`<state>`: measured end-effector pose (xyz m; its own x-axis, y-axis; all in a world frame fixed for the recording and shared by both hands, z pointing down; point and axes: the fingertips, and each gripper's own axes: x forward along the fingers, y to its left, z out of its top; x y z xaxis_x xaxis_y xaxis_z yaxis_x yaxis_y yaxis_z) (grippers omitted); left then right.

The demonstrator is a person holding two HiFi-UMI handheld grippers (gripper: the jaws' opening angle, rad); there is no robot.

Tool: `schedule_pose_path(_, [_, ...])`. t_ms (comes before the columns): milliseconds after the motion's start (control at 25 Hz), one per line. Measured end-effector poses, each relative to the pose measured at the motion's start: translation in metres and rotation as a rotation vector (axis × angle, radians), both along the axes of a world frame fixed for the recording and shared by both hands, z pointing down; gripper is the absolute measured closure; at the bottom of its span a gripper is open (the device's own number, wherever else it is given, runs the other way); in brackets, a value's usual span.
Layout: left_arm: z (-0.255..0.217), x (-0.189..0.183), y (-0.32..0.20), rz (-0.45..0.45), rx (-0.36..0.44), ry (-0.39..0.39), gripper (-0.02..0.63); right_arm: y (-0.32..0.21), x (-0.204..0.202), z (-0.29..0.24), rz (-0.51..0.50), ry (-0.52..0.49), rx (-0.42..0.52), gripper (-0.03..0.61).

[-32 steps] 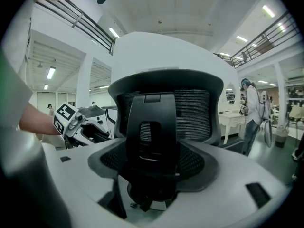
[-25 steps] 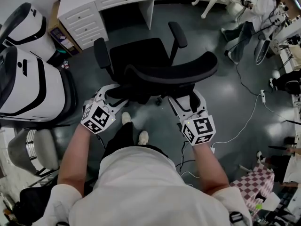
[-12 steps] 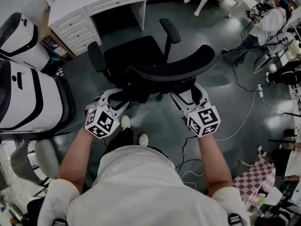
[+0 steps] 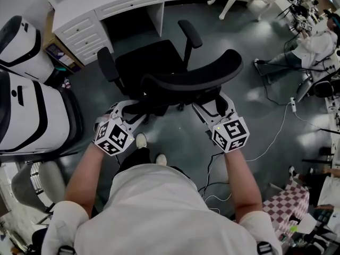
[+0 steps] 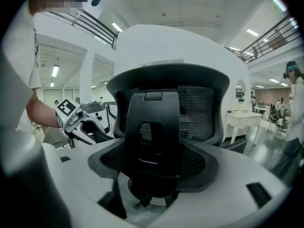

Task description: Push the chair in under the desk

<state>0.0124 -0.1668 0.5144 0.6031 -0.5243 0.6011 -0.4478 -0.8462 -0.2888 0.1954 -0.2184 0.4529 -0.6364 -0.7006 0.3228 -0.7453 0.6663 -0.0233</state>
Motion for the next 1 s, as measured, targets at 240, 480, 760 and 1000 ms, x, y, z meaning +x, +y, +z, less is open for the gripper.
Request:
schedule_pose_path(240, [-0.001, -0.007, -0.018, -0.009, 0.008, 0.007, 0.466, -0.019, -0.007, 0.0, -0.002, 0.006, -0.009, 0.259])
schedule_pose_path(480, [0.0, -0.023, -0.039, -0.006, 0.002, 0.005, 0.46, -0.036, -0.022, 0.001, 0.01, 0.007, -0.014, 0.258])
schedule_pose_path(760, [0.0, -0.046, -0.063, 0.01, -0.004, 0.006, 0.461, -0.059, -0.044, 0.002, 0.024, 0.012, -0.025, 0.258])
schedule_pose_path(1000, [0.0, -0.062, -0.085, 0.022, -0.001, 0.006, 0.457, -0.075, -0.059, 0.003, 0.053, 0.003, -0.021, 0.259])
